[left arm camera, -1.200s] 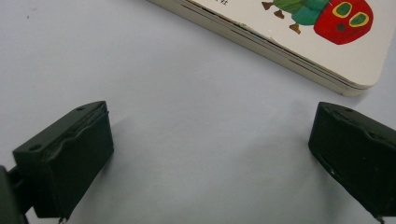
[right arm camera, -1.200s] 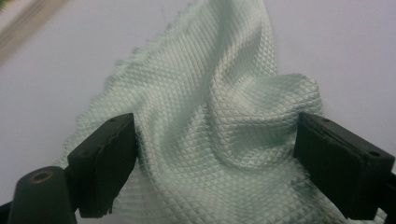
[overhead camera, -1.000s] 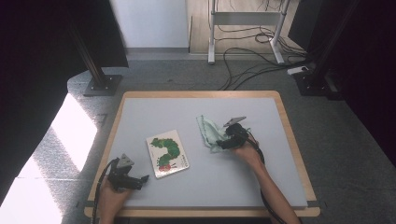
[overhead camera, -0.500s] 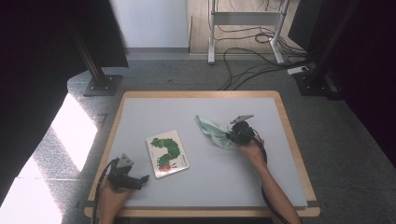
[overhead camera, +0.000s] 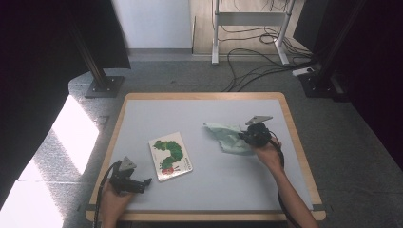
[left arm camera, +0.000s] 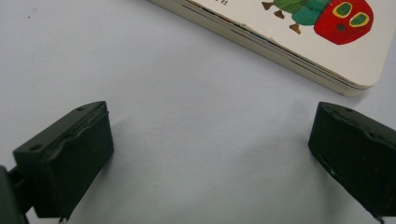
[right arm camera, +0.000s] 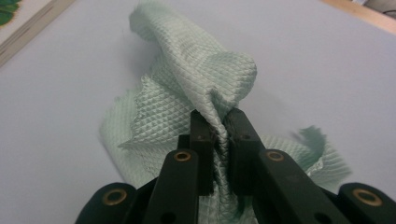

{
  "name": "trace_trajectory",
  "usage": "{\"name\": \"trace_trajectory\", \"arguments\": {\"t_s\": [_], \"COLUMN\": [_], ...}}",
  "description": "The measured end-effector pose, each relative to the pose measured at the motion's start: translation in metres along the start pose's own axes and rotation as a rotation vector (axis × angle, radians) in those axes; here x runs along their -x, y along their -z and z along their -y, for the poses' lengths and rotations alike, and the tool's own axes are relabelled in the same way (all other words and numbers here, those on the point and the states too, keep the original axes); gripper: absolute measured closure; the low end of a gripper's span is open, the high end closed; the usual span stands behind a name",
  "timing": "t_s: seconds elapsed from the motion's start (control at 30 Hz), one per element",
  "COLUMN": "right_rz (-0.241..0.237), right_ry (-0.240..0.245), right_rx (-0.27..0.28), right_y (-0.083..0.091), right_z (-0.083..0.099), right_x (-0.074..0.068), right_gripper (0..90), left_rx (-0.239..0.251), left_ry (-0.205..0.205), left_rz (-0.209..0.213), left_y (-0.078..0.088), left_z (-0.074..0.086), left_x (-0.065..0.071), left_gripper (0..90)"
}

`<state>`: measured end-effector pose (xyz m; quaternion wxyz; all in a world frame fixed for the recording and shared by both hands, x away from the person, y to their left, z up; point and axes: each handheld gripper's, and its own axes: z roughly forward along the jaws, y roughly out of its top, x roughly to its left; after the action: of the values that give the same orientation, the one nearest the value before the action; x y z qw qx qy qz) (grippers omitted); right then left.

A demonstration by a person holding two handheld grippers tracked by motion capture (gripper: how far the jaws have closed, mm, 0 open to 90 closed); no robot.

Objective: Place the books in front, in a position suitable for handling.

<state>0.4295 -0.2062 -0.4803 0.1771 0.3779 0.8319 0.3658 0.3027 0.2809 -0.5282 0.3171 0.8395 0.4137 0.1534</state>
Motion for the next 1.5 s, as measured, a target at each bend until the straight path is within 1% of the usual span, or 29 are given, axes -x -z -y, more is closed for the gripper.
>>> {"name": "trace_trajectory", "arguments": {"t_s": [0.03,0.1,0.13,0.2,0.23,0.27,0.3,0.33,0.37,0.47,0.7,0.77,0.8,0.83,0.87,0.9,0.93,1.1,1.13,1.17,1.33,1.37,1.4,1.43,1.5], "right_rz": [0.002,0.003,0.003,0.006,0.012,0.011,0.001,0.001,0.001,0.016,0.039,0.051,0.051,0.058,0.069,0.069,0.082,0.097,0.097,0.099,0.093,0.093,0.092,0.078,0.077], "right_ry": [-0.004,-0.007,-0.007,-0.005,-0.007,-0.009,-0.016,-0.016,-0.023,-0.015,-0.03,-0.03,-0.03,-0.033,-0.034,-0.034,-0.033,-0.038,-0.038,-0.043,-0.062,-0.062,-0.064,-0.079,-0.084], "right_rx": [0.017,0.032,0.032,0.047,0.055,0.062,0.069,0.069,0.08,0.09,0.131,0.136,0.136,0.138,0.143,0.143,0.14,0.117,0.117,0.101,0.067,0.067,0.061,0.062,0.055], "right_y": [0.011,0.019,0.019,0.03,0.038,0.043,0.049,0.049,0.057,0.073,0.111,0.121,0.121,0.126,0.137,0.137,0.146,0.155,0.155,0.155,0.146,0.146,0.144,0.138,0.132], "right_z": [0.002,0.005,0.005,0.008,0.011,0.012,0.015,0.015,0.018,0.024,0.037,0.041,0.041,0.043,0.047,0.047,0.052,0.07,0.07,0.08,0.102,0.102,0.106,0.115,0.123], "right_x": [0.001,0.003,0.003,0.004,0.005,0.005,0.006,0.006,0.006,0.007,0.011,0.012,0.012,0.013,0.013,0.013,0.013,0.01,0.01,0.009,0.006,0.006,0.006,0.005,0.004], "right_gripper": [82.0,82.0,82.0,82.0,81.9,82.0,81.9,81.9,82.0,82.0,82.0,82.0,82.0,82.0,82.0,82.0,82.0,82.0,82.0,82.0,81.8,81.8,81.8,81.6,81.5], "left_rx": [0.0,0.0,0.0,0.0,0.0,0.002,0.001,0.001,0.001,0.001,0.001,0.002,0.002,0.002,0.003,0.003,0.003,0.003,0.002,0.003,0.0,0.0,0.0,0.0,0.0], "left_ry": [0.0,0.001,0.001,0.001,0.0,0.002,0.002,0.002,0.003,0.004,0.004,0.004,0.004,0.004,0.005,0.005,0.005,0.006,0.005,0.006,0.006,0.006,0.007,0.008,0.008], "left_rz": [0.0,0.0,0.0,0.0,0.0,-0.001,-0.001,-0.001,-0.002,-0.001,-0.002,-0.003,-0.003,-0.003,-0.003,-0.003,-0.004,-0.004,-0.004,-0.004,-0.004,-0.004,-0.004,-0.004,-0.004], "left_y": [0.0,0.0,0.0,0.0,0.0,0.0,0.0,0.0,0.0,0.0,0.0,0.0,0.0,0.0,0.0,0.0,0.0,0.0,0.0,0.0,0.0,0.0,0.0,0.0,0.0], "left_z": [0.0,0.0,0.0,0.0,0.0,0.0,0.0,0.0,0.0,0.0,0.0,0.0,0.0,0.0,0.0,0.0,0.0,0.0,0.0,0.0,0.0,0.0,0.0,0.0,0.0], "left_x": [0.0,0.0,0.0,0.0,0.0,0.0,0.0,0.0,0.0,0.0,0.0,0.001,0.001,0.001,0.001,0.001,0.001,0.001,0.001,0.001,0.001,0.001,0.001,0.001,0.001], "left_gripper": [0.0,0.0,0.0,0.0,0.0,0.0,0.0,0.0,0.0,0.0,0.0,0.0,0.0,0.0,0.0,0.0,0.0,0.0,0.0,0.0,0.0,0.0,0.0,0.0,0.0]}}
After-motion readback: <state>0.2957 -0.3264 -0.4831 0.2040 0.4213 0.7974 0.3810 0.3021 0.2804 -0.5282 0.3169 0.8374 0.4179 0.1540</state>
